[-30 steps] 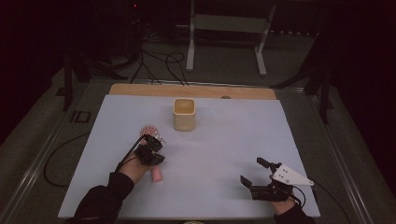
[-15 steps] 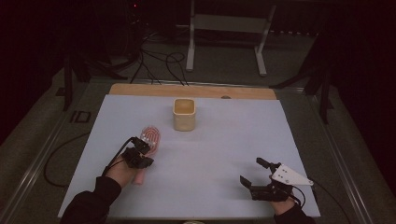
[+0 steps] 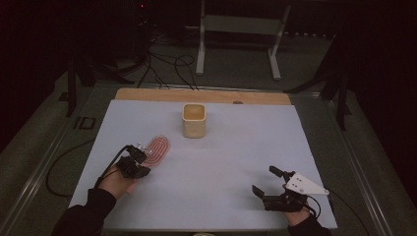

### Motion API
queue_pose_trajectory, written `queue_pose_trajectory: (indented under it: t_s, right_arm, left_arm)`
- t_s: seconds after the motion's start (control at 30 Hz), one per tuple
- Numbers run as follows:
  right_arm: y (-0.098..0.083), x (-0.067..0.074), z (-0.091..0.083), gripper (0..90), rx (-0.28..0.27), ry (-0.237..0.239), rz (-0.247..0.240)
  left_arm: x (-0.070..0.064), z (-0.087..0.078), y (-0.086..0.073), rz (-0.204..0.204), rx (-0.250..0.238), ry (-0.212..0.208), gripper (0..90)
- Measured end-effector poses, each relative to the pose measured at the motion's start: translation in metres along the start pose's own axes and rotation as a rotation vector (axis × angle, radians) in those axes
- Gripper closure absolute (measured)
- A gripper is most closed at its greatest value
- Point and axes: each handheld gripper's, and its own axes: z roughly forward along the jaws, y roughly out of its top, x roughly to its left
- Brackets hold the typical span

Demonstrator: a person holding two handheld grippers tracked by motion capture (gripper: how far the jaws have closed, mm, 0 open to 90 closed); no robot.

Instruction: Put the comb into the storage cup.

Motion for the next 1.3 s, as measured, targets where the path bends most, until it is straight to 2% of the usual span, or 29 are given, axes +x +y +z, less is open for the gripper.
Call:
queue_pose_trajectory:
  t_s: [0.37,0.5,0.7,0.93,1.13,1.23,1.27,1.3]
  right_arm:
    - [0.000,0.000,0.001,8.2,0.003,0.001,-0.002]
    - [0.000,0.000,0.001,8.3,0.003,0.000,-0.003]
    - [0.000,0.000,0.001,8.3,0.004,0.001,-0.003]
    - [0.000,0.000,0.002,8.3,0.005,0.004,0.000]
    - [0.000,0.000,0.002,8.2,0.007,0.005,-0.002]
    - [0.000,0.001,0.002,8.2,0.005,0.005,-0.008]
    - [0.000,0.000,0.002,8.3,0.004,0.005,-0.007]
    - [0.000,0.000,0.002,8.3,0.004,0.007,-0.002]
  left_arm:
    - [0.010,-0.004,-0.004,-0.016,-0.003,0.017,90.0]
    - [0.009,-0.008,-0.004,-0.001,0.000,0.019,90.0]
    - [0.010,-0.016,-0.004,0.008,0.000,0.009,90.0]
    - [0.016,-0.028,-0.005,-0.011,-0.009,-0.007,89.6]
    - [0.019,-0.034,-0.004,-0.016,0.008,-0.021,78.1]
    - [0.020,-0.036,-0.004,-0.014,0.004,-0.021,77.8]
    - [0.020,-0.036,-0.004,-0.015,0.004,-0.017,73.8]
    - [0.021,-0.037,-0.004,-0.016,0.002,-0.019,73.8]
